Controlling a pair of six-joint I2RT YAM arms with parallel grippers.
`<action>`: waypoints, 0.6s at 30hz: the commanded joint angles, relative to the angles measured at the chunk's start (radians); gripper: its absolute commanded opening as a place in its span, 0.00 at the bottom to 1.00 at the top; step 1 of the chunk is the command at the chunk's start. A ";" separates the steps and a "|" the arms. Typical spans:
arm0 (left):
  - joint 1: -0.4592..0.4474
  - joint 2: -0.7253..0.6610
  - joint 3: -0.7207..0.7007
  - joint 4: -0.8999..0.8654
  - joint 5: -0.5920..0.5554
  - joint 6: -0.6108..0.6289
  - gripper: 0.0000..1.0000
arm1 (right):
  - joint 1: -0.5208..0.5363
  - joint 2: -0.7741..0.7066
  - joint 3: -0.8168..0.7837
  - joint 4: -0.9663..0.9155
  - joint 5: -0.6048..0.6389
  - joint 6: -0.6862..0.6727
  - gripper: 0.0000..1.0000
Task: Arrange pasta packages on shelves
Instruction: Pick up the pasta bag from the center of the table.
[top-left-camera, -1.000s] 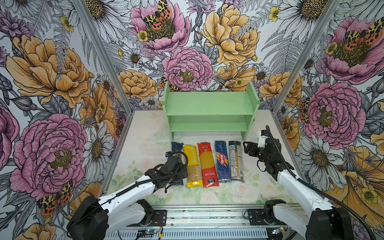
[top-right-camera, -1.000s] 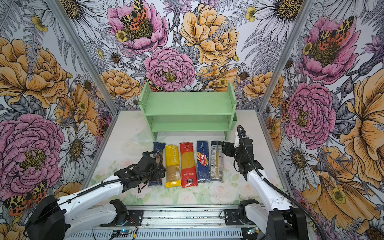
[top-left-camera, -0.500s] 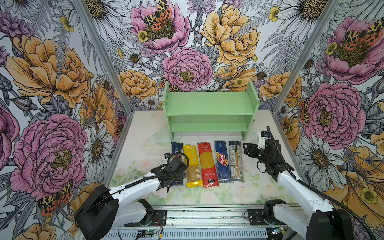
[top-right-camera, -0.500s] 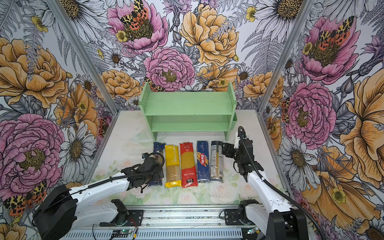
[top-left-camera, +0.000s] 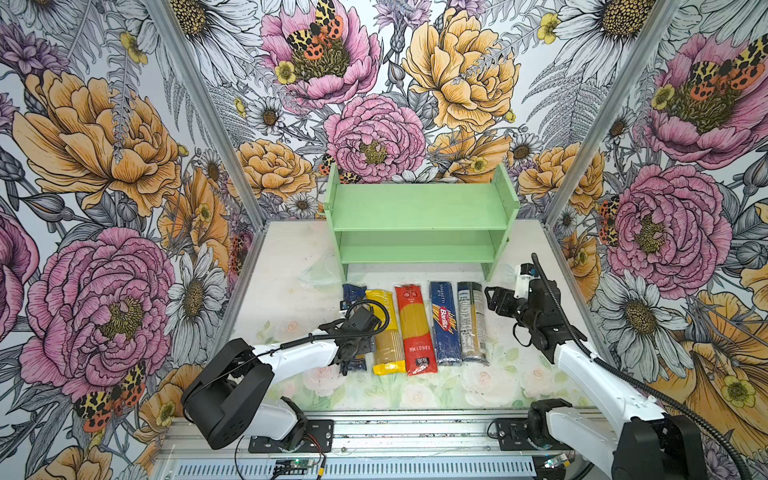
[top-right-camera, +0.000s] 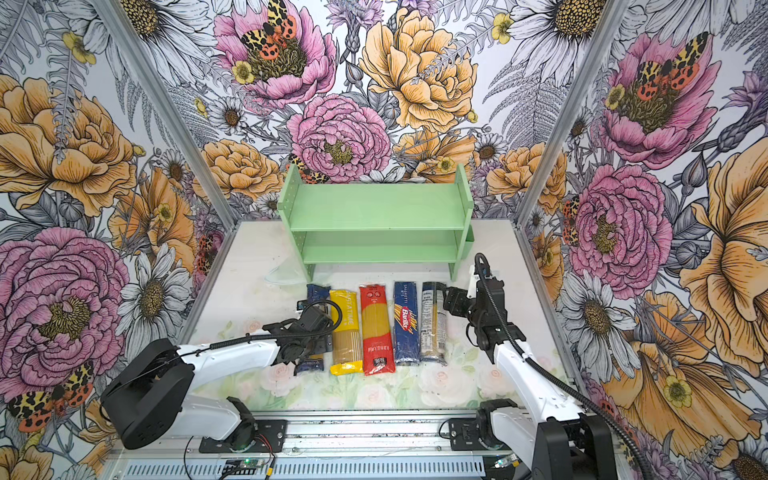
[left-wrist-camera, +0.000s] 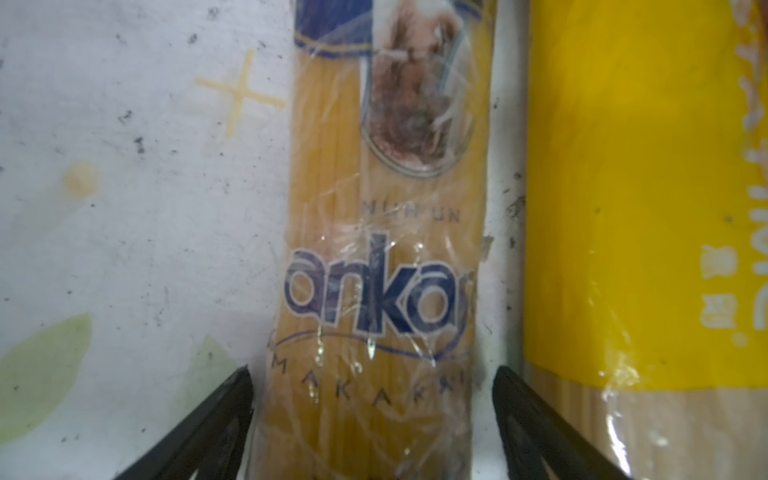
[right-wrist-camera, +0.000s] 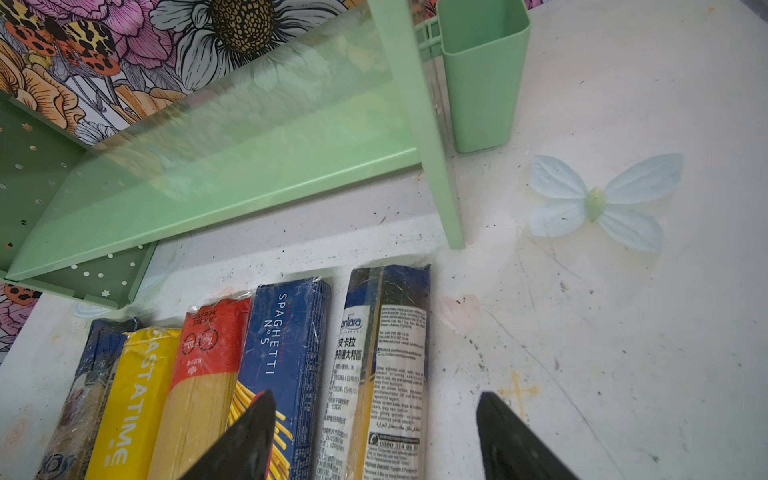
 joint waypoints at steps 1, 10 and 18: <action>0.008 0.004 -0.031 0.005 0.047 -0.003 0.77 | 0.006 0.007 -0.009 0.001 0.006 0.004 0.78; 0.007 0.040 -0.047 -0.002 0.050 0.027 0.72 | 0.007 0.013 -0.010 0.002 0.011 0.003 0.77; -0.006 0.114 -0.013 -0.008 0.060 0.041 0.42 | 0.007 0.011 -0.020 0.002 0.019 0.010 0.76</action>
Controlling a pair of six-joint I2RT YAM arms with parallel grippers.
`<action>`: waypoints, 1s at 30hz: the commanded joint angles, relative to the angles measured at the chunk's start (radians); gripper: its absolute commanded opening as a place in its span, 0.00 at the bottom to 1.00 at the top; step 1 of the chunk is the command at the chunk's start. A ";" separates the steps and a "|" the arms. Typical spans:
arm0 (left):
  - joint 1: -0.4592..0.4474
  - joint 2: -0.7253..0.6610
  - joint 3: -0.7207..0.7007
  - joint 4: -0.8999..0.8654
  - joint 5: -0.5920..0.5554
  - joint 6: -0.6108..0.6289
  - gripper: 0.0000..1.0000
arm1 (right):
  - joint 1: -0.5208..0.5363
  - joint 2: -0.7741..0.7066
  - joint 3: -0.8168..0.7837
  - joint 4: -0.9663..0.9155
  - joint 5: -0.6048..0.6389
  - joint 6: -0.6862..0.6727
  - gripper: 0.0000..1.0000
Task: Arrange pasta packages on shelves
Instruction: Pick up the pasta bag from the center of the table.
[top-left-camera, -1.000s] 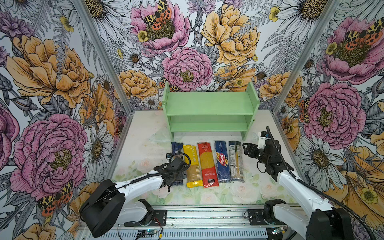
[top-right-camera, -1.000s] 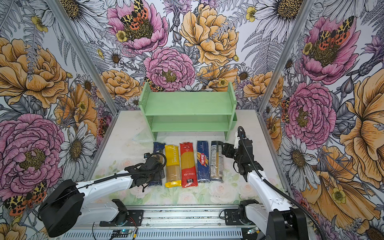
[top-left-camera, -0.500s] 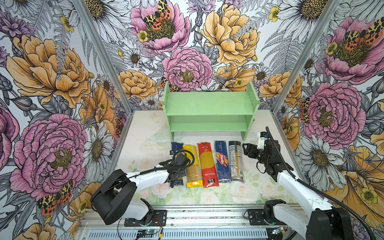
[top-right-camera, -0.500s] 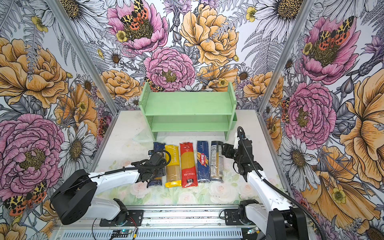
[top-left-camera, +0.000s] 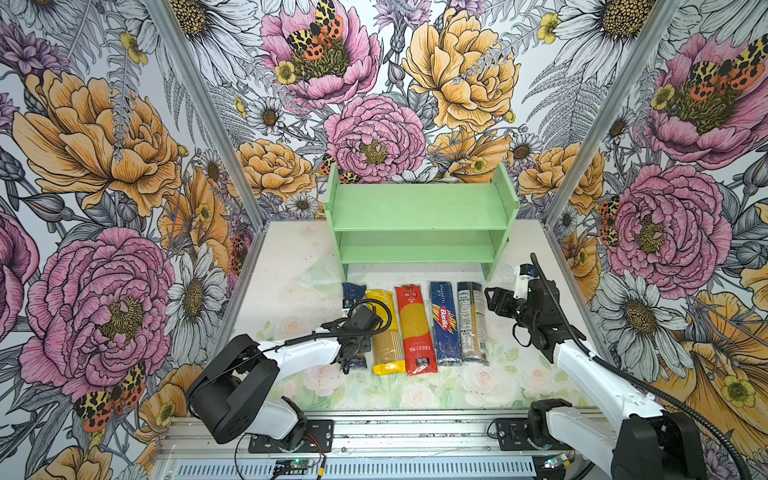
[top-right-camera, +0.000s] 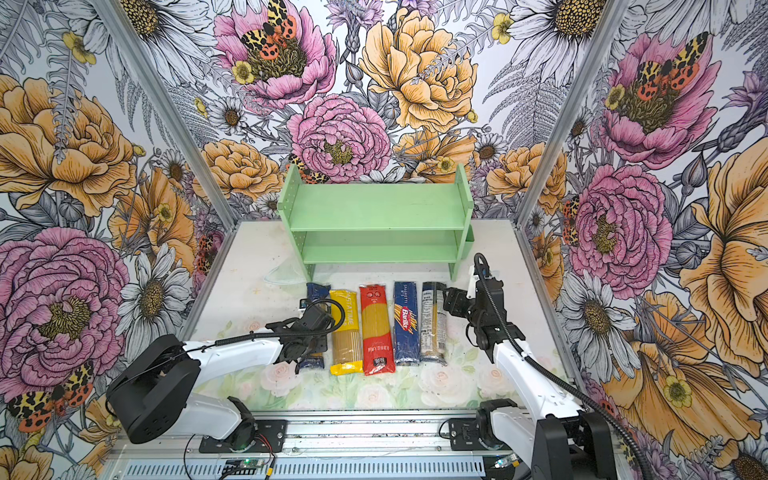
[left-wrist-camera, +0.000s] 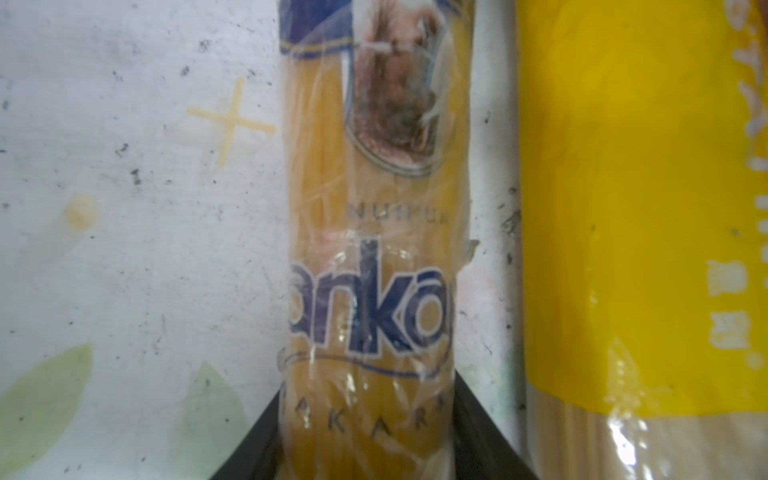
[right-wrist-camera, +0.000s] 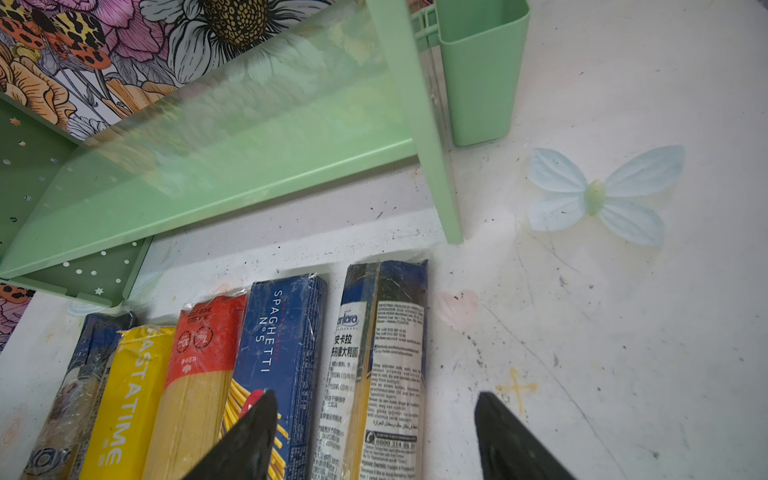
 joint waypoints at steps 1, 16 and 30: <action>-0.007 0.072 -0.028 -0.038 0.084 -0.005 0.38 | 0.006 0.000 -0.020 0.001 0.017 0.007 0.76; -0.016 -0.130 -0.010 -0.134 0.054 -0.032 0.21 | 0.007 0.015 -0.025 0.001 0.028 -0.002 0.76; -0.033 -0.352 0.122 -0.331 0.063 0.002 0.12 | 0.006 0.010 -0.032 0.001 0.023 0.000 0.76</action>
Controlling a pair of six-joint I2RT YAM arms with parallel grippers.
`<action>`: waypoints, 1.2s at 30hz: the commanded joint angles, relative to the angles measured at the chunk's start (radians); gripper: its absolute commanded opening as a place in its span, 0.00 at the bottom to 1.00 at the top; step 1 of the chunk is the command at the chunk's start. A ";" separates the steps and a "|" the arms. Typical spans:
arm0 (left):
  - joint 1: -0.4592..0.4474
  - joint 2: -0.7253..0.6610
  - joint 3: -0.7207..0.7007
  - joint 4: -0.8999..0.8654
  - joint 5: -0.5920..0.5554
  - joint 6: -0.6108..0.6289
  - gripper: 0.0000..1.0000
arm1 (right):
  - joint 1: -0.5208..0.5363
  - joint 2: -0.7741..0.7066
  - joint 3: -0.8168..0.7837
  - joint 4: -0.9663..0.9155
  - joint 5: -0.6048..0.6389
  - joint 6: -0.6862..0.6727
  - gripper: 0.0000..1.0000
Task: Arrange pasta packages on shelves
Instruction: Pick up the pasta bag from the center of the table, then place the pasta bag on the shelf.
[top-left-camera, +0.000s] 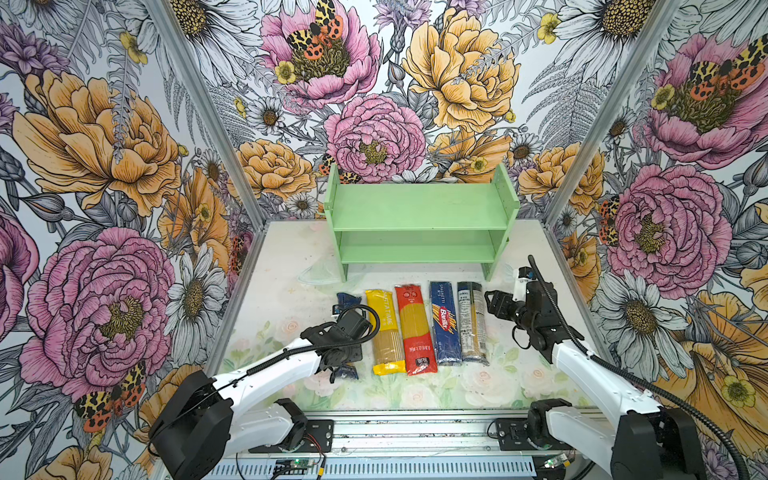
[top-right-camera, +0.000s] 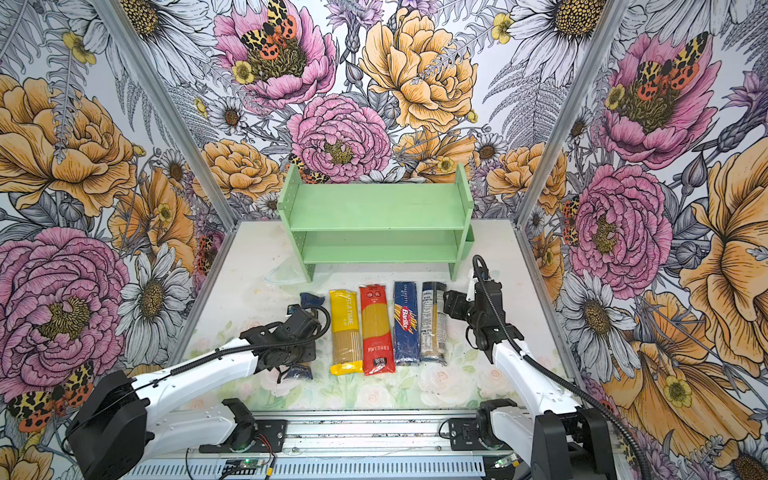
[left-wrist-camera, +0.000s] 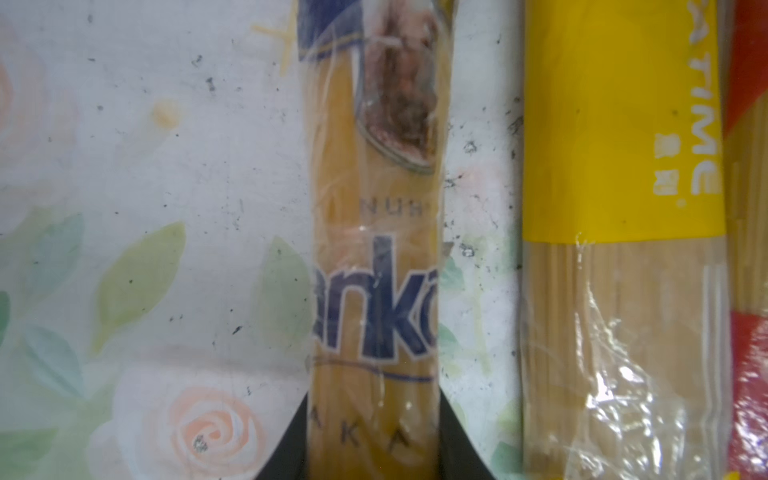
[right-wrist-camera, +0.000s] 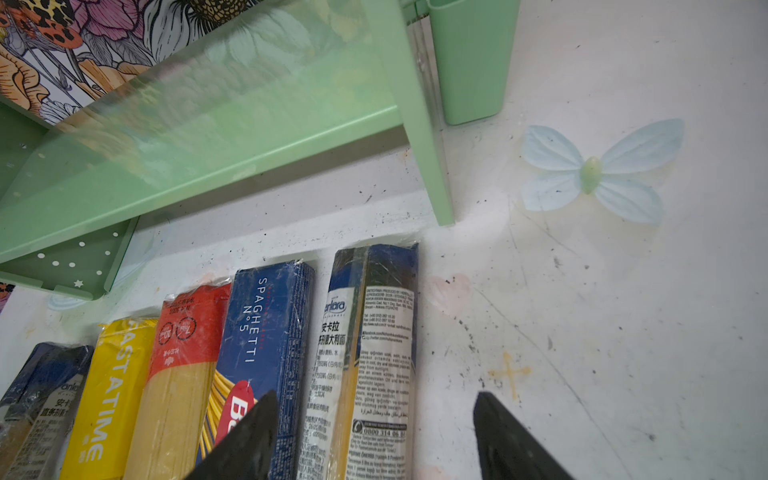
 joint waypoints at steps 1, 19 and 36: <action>-0.034 -0.077 0.141 -0.023 -0.035 0.030 0.12 | 0.007 -0.001 -0.013 0.004 0.016 0.000 0.76; -0.157 -0.061 0.730 -0.125 -0.095 0.261 0.11 | 0.008 0.015 -0.019 0.002 0.021 -0.004 0.76; 0.189 0.329 1.308 -0.117 -0.015 0.455 0.18 | 0.008 -0.005 -0.036 0.002 0.016 -0.001 0.76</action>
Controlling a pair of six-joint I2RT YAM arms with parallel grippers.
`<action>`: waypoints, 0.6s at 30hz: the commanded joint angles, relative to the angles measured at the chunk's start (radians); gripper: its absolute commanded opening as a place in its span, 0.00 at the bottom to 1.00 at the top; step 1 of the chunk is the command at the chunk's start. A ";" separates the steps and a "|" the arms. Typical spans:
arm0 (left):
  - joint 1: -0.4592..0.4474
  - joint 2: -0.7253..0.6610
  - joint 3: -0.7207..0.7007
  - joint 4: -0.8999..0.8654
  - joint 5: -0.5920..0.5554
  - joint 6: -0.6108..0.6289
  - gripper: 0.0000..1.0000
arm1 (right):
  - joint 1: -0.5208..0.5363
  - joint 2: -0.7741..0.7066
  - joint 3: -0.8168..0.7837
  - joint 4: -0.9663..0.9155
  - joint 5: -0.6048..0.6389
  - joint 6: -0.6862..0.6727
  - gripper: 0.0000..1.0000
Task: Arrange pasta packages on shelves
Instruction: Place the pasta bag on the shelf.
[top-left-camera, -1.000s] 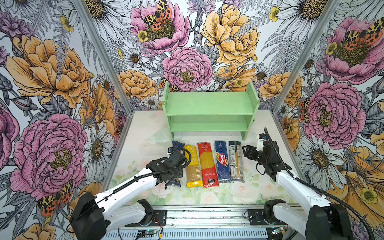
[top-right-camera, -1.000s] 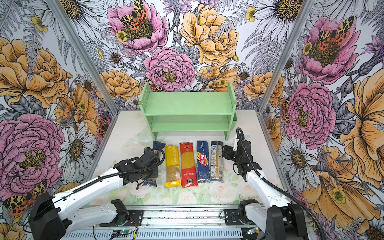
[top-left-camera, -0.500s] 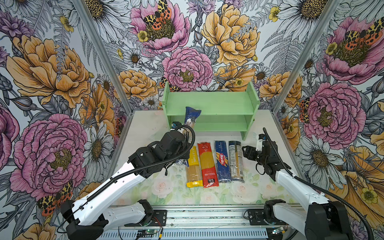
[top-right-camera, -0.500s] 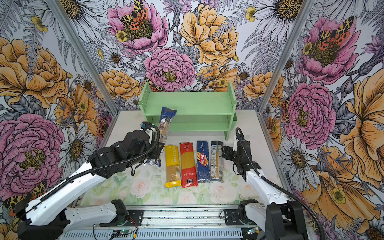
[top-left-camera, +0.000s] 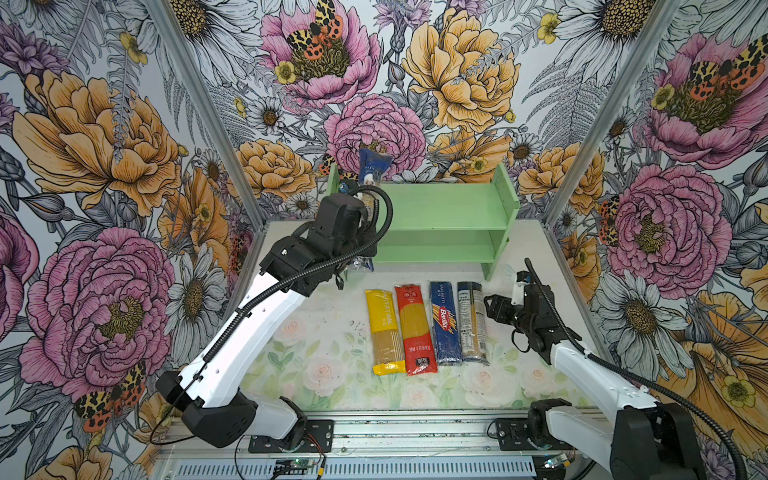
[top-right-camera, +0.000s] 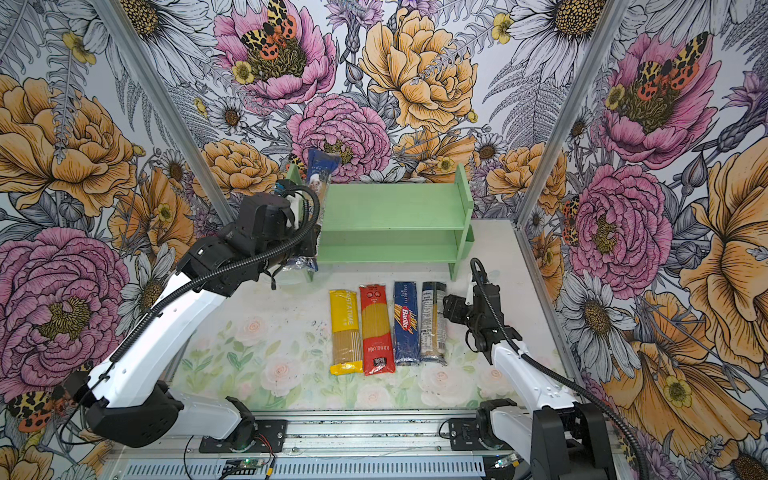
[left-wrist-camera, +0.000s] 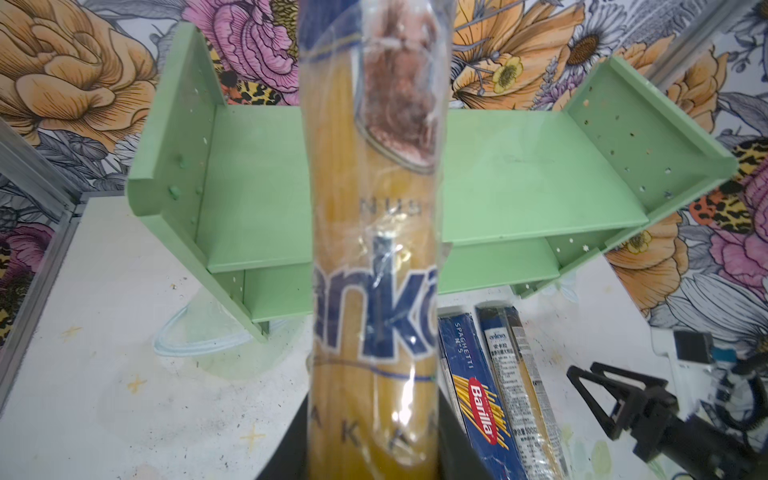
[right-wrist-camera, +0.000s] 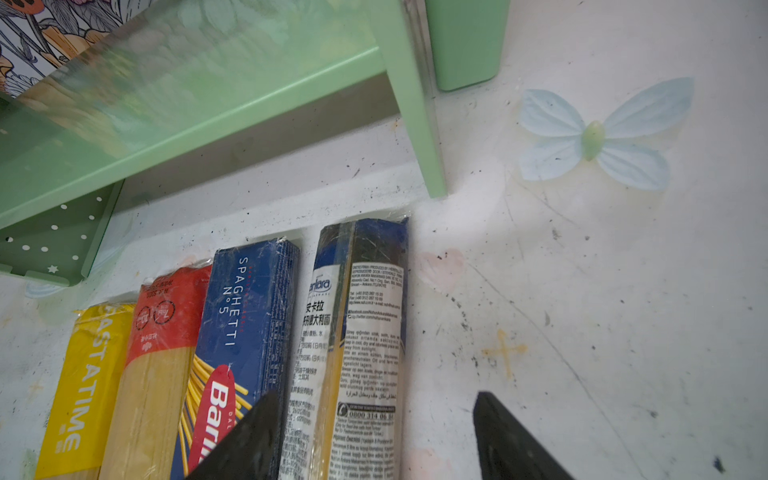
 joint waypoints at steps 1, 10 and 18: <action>0.084 0.074 0.116 0.123 0.056 0.028 0.17 | 0.006 -0.017 -0.007 0.006 0.012 0.001 0.76; 0.133 0.339 0.373 0.118 0.166 0.017 0.16 | 0.006 0.008 0.010 0.008 0.001 -0.006 0.76; 0.184 0.431 0.420 0.116 0.228 -0.021 0.18 | 0.006 0.010 0.003 0.008 0.000 -0.011 0.76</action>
